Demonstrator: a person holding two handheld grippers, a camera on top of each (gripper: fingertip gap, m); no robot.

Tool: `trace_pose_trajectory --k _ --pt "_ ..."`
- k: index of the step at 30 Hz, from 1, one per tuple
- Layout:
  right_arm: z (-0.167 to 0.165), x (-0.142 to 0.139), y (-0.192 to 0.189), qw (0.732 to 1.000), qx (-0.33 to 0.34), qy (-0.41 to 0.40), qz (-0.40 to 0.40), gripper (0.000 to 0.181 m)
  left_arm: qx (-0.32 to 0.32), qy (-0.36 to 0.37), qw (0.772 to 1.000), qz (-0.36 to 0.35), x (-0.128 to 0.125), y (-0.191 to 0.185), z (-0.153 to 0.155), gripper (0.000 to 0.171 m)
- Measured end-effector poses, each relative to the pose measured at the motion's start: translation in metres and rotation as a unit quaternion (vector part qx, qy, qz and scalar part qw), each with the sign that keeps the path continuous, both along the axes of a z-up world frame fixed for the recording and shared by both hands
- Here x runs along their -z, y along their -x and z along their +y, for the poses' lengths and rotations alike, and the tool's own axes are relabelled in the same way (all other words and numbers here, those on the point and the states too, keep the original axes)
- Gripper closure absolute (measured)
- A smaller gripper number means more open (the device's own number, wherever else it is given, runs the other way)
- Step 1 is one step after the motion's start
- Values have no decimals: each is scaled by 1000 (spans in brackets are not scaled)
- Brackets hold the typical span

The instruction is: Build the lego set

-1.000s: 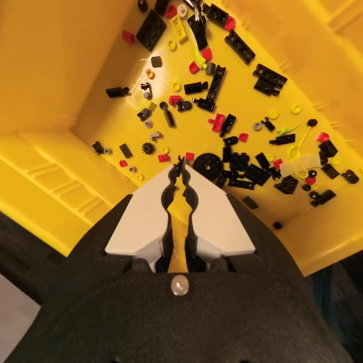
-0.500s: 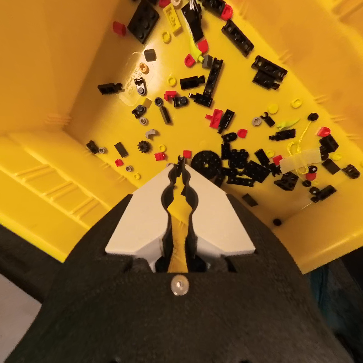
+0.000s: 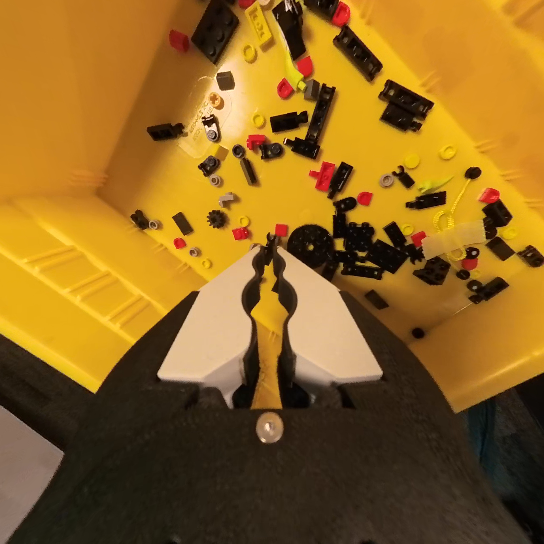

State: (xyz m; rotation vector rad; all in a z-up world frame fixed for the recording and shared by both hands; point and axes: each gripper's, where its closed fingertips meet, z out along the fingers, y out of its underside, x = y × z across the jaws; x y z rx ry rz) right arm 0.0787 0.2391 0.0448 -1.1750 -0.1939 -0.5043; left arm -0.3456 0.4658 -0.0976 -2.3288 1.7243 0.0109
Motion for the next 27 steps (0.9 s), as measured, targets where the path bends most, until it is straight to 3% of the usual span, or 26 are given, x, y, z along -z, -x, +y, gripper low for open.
trace_pose_trajectory --k 6,27 --pt "-11 -8 -31 997 20 -26 64 181 -5 -4 1000 -5 -1 -1 2 168" --pt "-8 -5 -23 998 5 -13 62 180 -5 2 1000 -6 -1 0 2 168"
